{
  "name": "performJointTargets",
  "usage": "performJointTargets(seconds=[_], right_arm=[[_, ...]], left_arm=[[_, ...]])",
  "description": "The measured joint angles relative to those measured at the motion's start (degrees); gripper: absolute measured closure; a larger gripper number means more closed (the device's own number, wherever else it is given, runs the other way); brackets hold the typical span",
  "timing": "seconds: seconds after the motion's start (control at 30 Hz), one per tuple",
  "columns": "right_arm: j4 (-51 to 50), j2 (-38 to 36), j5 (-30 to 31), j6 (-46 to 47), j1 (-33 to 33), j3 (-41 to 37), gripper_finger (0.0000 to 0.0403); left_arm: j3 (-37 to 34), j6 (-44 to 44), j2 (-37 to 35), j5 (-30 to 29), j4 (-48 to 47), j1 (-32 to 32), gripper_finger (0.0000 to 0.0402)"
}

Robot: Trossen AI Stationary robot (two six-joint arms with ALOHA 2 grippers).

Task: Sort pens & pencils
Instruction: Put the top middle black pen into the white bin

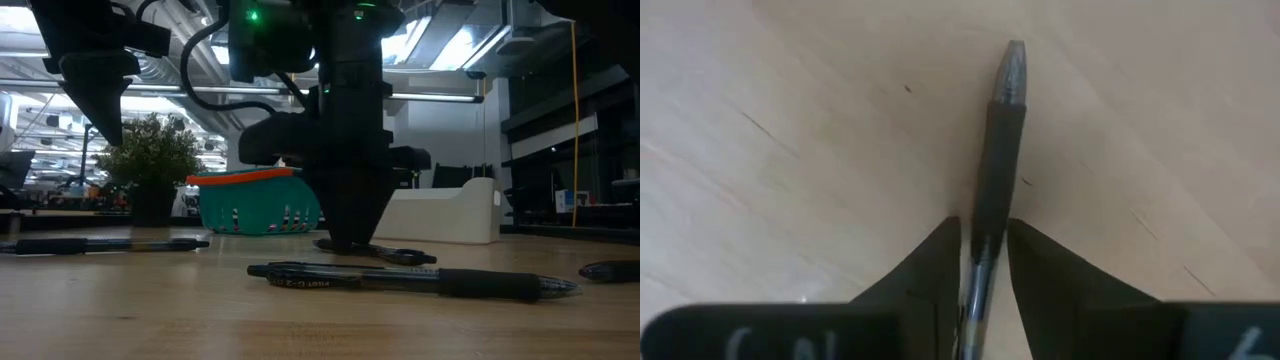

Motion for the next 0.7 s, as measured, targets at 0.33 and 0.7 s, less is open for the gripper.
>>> performJointTargets(seconds=[0.33, 0.7], right_arm=[[0.0, 0.3, 0.0, -4.0, 0.0, 0.0, 0.0355], [-13.5, 1.2, 1.8, -7.9, 0.0, 7.7, 0.0374]], left_arm=[[0.0, 0.0, 0.0, 0.0, 0.0, 0.0, 0.0359], [0.0, 0.0, 0.0, 0.0, 0.0, 0.0, 0.0359]])
